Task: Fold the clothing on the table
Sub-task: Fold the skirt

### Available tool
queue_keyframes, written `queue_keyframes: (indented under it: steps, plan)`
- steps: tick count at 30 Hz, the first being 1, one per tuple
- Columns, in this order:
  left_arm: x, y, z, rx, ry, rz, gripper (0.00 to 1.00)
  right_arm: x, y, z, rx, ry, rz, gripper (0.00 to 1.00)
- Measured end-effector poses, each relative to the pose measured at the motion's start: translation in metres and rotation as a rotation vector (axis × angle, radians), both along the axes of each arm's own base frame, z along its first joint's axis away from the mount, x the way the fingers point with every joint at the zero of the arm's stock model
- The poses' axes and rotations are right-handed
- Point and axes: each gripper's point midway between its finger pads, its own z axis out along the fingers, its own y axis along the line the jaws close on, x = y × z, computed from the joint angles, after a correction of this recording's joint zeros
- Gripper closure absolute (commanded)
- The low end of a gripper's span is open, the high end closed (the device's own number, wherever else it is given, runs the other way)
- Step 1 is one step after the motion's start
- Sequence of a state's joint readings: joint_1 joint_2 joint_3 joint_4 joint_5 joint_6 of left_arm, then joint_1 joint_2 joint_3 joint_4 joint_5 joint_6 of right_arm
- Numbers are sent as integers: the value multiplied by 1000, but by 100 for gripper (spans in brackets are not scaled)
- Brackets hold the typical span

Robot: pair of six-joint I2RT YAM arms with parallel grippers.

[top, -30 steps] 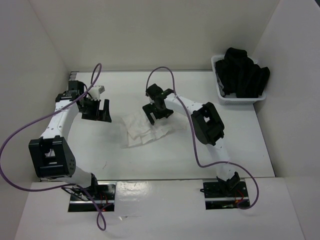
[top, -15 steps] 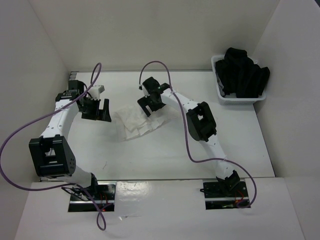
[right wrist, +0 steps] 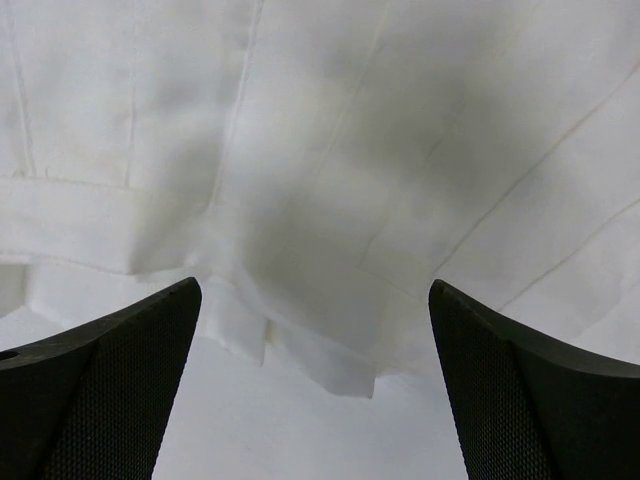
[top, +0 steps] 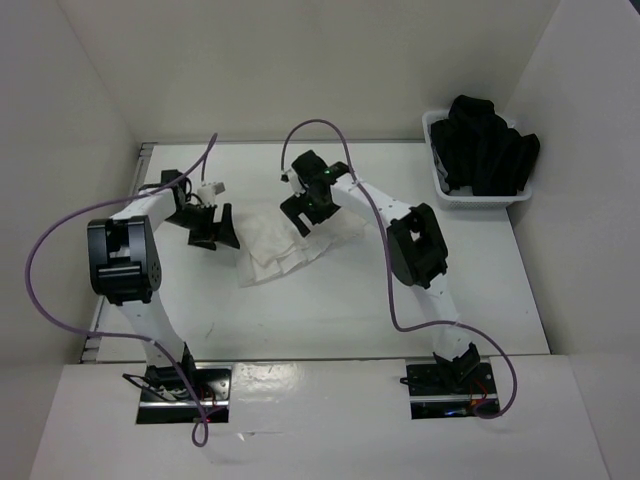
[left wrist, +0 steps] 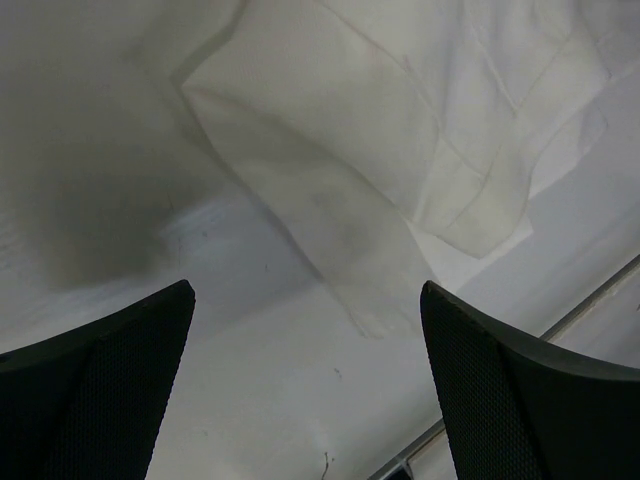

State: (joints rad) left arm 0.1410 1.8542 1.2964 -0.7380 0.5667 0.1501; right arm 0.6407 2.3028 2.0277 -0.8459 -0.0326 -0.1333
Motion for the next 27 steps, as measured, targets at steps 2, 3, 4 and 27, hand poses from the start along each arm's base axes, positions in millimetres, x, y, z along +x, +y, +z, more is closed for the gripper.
queue_keyframes:
  steps: [2,3,4,27]
  plan:
    - [5,-2,-13,-21,16,-1,0,-5,-3,1,-3,6,1,1]
    - [7,-2,-17,-24,19,1,0,-7,-5,0,-5,9,1,1]
    - [9,-3,-20,-28,24,9,0,-8,-6,-2,-7,12,1,1]
    - [42,8,-17,-49,-58,83,0,48,9,4,111,-71,-83,1]
